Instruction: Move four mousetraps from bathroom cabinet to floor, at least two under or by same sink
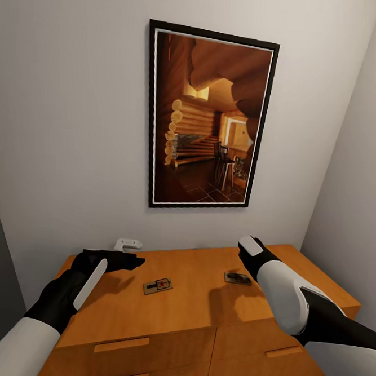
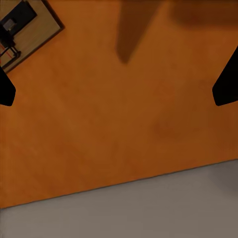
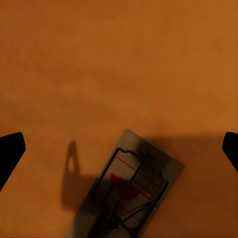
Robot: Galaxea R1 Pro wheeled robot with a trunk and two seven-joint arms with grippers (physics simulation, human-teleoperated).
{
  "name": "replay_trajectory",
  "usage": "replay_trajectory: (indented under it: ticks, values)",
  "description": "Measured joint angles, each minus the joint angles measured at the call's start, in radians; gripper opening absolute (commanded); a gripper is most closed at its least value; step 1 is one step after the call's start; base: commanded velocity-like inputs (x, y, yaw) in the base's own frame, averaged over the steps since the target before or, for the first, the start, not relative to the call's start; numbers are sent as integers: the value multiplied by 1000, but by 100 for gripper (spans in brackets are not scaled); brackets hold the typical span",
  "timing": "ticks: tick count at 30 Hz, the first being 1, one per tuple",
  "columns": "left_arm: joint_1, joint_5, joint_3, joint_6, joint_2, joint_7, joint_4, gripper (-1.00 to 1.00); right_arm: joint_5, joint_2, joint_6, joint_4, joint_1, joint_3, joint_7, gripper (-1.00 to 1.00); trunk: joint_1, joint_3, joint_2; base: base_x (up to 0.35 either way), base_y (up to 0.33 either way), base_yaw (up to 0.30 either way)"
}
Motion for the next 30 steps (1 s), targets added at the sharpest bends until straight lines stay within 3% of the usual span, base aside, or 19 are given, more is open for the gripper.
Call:
replay_trajectory:
  ticks: [30]
  values:
    - [0, 2, 1, 0, 0, 0, -1, 100, 5, 1, 1, 0, 0, 1, 0, 100, 0, 0, 0, -15, 0, 0]
